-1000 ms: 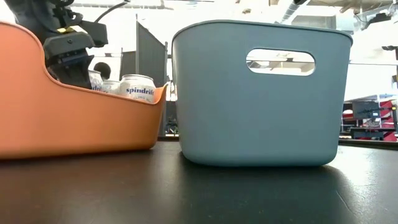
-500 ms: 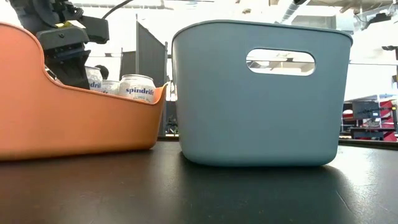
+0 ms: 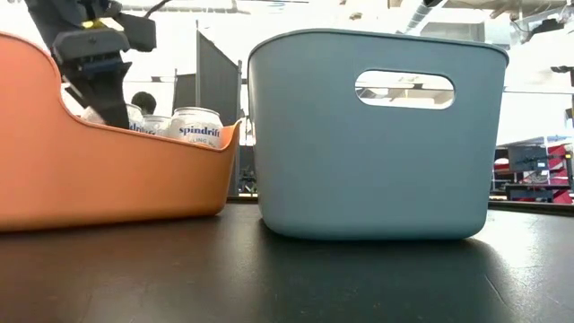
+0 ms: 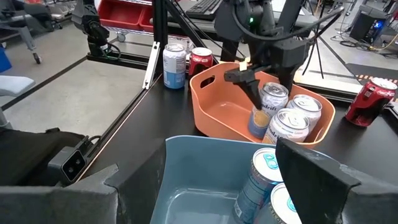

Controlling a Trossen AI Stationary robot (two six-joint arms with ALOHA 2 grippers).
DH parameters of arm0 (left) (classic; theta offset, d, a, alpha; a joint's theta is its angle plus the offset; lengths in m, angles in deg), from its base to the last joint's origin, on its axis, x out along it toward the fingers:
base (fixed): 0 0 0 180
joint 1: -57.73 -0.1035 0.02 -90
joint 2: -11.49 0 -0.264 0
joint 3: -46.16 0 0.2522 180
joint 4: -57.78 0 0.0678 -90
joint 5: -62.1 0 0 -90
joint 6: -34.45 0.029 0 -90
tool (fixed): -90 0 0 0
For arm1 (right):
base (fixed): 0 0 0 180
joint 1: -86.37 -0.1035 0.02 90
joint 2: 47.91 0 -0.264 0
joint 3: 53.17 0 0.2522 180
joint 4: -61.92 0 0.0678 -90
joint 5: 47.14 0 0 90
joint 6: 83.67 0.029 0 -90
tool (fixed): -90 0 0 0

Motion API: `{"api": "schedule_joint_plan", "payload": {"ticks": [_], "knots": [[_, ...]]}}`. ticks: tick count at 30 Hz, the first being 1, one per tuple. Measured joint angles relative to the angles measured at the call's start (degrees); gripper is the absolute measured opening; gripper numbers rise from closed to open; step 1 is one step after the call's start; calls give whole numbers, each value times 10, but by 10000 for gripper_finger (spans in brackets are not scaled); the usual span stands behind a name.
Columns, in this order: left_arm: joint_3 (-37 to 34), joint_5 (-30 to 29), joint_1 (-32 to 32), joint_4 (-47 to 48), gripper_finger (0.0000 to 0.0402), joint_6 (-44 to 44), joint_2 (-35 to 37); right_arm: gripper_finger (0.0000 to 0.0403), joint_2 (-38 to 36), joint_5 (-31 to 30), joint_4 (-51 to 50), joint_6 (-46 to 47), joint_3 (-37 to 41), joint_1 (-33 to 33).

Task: Sort soda cans
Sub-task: Put the right blue and white soda can into the orange bin, then put the blue and white soda can into the orange bin

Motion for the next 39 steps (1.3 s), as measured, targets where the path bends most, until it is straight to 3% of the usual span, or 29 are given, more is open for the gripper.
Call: {"api": "schedule_joint_plan", "payload": {"ticks": [16, 25, 30, 36, 39], "knots": [[45, -11, 0, 30, 377, 1, 0, 323, 0, 0, 0, 1, 0, 0], [134, -30, 0, 85, 377, 43, 0, 323, 0, 0, 0, 1, 0, 0], [180, -31, 17, 143, 377, 21, 0, 323, 0, 0, -1, 2, 0, 0], [185, -26, 57, 183, 376, -43, 0, 323, 0, 0, -10, 11, 0, 0], [185, 19, 88, 192, 373, -83, 0, 323, 0, 0, -10, 14, 0, 0]]}}
